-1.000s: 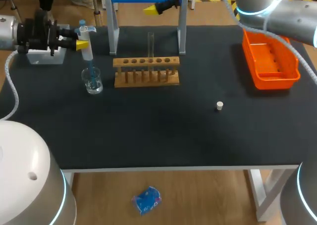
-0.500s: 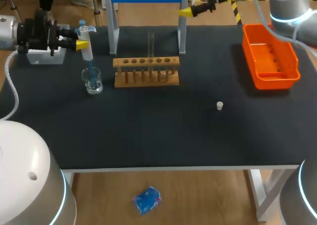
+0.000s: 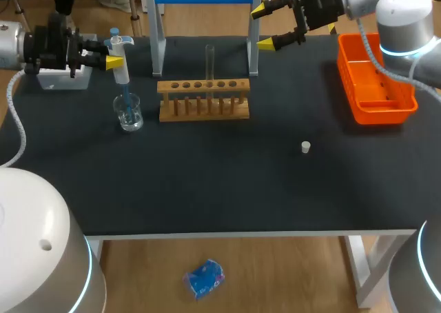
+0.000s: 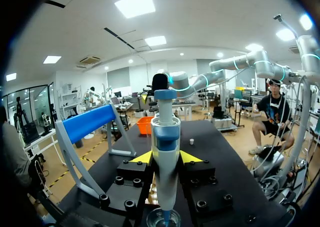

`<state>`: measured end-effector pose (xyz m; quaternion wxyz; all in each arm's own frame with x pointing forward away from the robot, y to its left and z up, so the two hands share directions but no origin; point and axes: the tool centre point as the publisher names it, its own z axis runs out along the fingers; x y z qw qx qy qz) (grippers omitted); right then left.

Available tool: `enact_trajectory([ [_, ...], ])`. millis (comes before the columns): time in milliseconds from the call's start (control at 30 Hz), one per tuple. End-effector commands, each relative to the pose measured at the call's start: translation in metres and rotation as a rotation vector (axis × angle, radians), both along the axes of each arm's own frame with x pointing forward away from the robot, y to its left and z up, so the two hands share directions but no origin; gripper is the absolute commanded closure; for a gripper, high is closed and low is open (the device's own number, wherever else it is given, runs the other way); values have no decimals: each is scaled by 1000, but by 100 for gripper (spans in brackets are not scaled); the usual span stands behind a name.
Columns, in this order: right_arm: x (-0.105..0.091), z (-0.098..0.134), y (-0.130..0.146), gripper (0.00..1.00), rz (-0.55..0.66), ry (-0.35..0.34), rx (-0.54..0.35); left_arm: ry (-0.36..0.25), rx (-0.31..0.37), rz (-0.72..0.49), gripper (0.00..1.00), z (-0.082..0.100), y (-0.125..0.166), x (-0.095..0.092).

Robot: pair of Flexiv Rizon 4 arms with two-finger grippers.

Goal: Invert the test tube, pick up the pipette, mount the tip to pipette, aspirate from beaker and dispense into the tube, eject the tip, return the pipette, and cap with the stopper.

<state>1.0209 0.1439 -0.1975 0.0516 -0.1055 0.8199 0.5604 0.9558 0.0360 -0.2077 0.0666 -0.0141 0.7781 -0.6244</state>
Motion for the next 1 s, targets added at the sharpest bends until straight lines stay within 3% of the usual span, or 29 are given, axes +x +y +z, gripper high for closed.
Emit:
enact_trajectory([
  [33,-8,-12,10,0,-15,-16,21,1,1,-1,100,1,0,0],
  [1000,-9,-27,11,0,-51,-6,28,1,1,-1,100,1,0,0],
])
